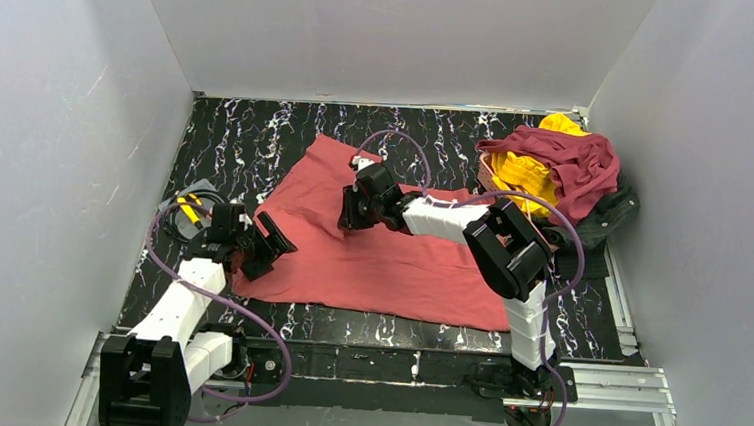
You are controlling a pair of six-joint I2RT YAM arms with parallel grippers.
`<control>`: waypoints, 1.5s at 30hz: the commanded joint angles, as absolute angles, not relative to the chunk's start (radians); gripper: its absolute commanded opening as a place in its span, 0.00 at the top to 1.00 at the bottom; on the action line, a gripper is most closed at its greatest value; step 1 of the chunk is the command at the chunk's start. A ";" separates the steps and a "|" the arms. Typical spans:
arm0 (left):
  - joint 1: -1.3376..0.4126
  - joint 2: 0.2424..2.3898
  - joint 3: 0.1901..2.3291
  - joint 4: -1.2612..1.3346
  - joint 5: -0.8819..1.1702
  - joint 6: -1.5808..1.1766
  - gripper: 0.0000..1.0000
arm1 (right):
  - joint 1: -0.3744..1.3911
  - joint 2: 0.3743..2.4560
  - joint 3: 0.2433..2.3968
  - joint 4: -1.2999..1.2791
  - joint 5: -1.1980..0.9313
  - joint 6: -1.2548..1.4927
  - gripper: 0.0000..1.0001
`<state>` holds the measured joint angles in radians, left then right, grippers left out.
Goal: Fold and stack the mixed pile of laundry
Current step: Fold the T-shirt at the center of the board.
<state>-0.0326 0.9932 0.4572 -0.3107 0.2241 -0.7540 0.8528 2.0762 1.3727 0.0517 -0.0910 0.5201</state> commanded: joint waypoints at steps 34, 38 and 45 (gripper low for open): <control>-0.152 1.169 0.332 -0.130 0.138 -0.829 0.28 | 0.812 1.309 0.547 -0.010 0.078 0.634 0.11; -0.152 1.081 0.310 -0.201 0.122 -0.813 0.28 | 0.824 1.252 0.472 0.023 0.059 0.680 0.12; -0.152 0.954 0.338 -0.351 0.086 -0.796 0.27 | 0.868 1.194 0.425 0.022 0.077 0.733 0.12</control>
